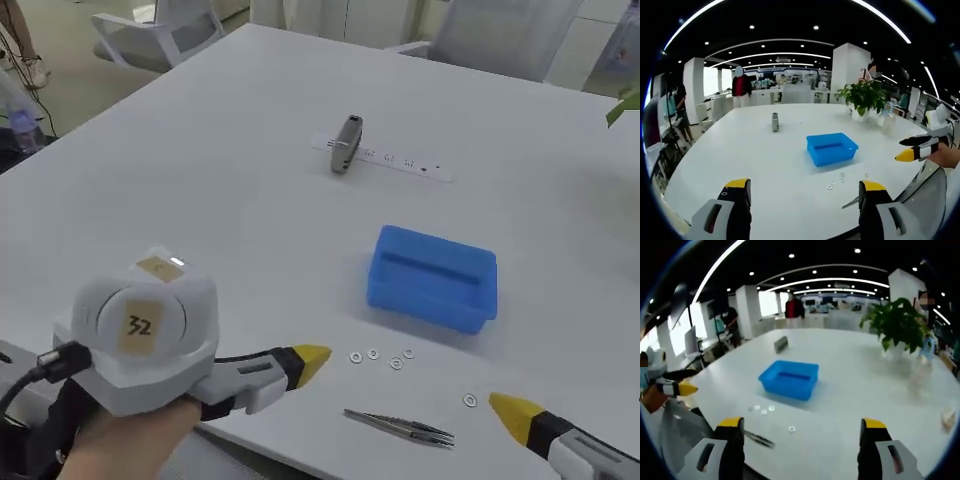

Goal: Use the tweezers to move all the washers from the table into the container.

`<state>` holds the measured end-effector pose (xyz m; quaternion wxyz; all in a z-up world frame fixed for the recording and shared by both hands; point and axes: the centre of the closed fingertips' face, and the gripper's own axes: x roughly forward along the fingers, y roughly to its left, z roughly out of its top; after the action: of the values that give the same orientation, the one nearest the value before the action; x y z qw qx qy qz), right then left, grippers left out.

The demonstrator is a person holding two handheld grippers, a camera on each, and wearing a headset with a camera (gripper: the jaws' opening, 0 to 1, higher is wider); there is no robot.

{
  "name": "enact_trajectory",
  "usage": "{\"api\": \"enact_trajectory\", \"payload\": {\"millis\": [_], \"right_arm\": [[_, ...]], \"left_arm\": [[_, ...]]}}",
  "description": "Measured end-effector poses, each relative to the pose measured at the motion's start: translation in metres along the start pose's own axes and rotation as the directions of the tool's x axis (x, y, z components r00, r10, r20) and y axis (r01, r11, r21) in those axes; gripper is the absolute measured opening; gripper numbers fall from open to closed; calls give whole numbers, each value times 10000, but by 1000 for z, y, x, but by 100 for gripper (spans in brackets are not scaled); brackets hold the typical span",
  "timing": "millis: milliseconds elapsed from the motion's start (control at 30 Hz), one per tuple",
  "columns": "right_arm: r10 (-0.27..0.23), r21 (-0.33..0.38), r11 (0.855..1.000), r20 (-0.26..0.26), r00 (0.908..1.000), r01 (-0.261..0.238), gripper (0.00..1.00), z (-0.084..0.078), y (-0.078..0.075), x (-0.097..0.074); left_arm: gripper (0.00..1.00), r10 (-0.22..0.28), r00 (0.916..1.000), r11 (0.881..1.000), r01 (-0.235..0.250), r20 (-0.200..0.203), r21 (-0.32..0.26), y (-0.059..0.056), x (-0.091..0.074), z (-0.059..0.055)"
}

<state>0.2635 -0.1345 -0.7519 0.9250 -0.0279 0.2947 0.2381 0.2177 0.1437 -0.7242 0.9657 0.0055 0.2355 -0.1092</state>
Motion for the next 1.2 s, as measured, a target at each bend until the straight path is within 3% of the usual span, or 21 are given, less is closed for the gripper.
{"api": "enact_trajectory", "payload": {"millis": [433,767,967,1200], "right_arm": [[-78,-78,9999,-32,10000,78,94,-3,4,-7],[-56,-23,10000,-162,9999,56,93,-6,2,-5],[-40,-98,9999,-135,9999,39,94,-5,1,-4],[-67,-15,10000,-23,10000,67,95,-1,0,-6]], "left_arm": [[89,-26,9999,9999,27,-127,118,2,-6,-5],[88,-178,9995,9990,188,-261,402,-8,-4,-6],[89,-140,9999,9997,142,-94,197,-5,-4,-3],[92,-29,9994,9996,39,-349,271,-3,-3,-7]]}}
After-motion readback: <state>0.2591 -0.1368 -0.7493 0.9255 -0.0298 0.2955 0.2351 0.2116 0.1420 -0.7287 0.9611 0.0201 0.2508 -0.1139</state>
